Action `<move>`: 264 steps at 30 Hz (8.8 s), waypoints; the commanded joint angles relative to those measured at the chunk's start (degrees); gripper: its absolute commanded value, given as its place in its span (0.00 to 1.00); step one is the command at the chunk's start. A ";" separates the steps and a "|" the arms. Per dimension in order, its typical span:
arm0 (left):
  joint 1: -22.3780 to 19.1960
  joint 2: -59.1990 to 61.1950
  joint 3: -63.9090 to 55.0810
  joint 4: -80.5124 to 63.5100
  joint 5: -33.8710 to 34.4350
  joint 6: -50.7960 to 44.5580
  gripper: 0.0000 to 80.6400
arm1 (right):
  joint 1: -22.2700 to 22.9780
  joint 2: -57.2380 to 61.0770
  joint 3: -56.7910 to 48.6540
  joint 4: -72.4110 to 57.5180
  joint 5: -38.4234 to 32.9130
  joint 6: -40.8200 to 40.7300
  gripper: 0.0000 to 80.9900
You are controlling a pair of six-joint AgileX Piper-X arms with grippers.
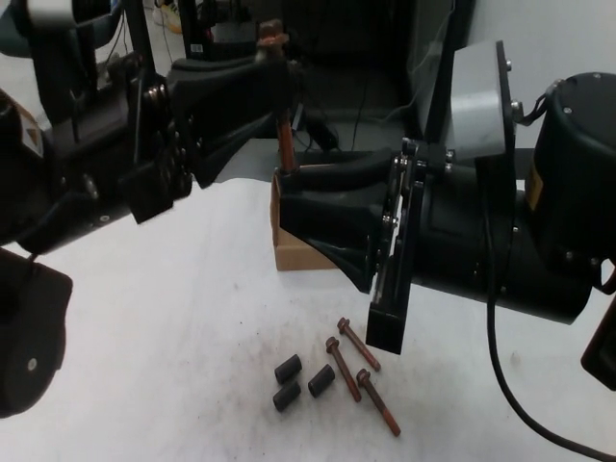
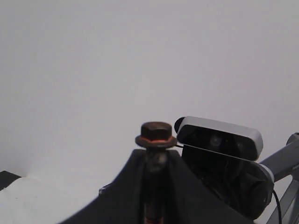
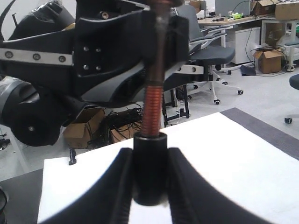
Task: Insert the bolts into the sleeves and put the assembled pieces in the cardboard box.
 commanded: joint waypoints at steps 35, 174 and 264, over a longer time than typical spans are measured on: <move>-0.87 -0.15 -0.16 4.77 1.98 4.07 0.00 | -4.46 -0.68 -0.96 -0.74 -1.41 0.23 0.01; 4.40 -9.45 -6.15 90.81 -42.16 42.72 0.00 | -11.90 36.18 -23.85 50.41 19.39 -14.03 0.38; 3.62 -8.06 -7.50 90.72 -28.01 45.36 0.00 | -14.64 21.18 -28.44 55.17 10.33 -5.87 0.01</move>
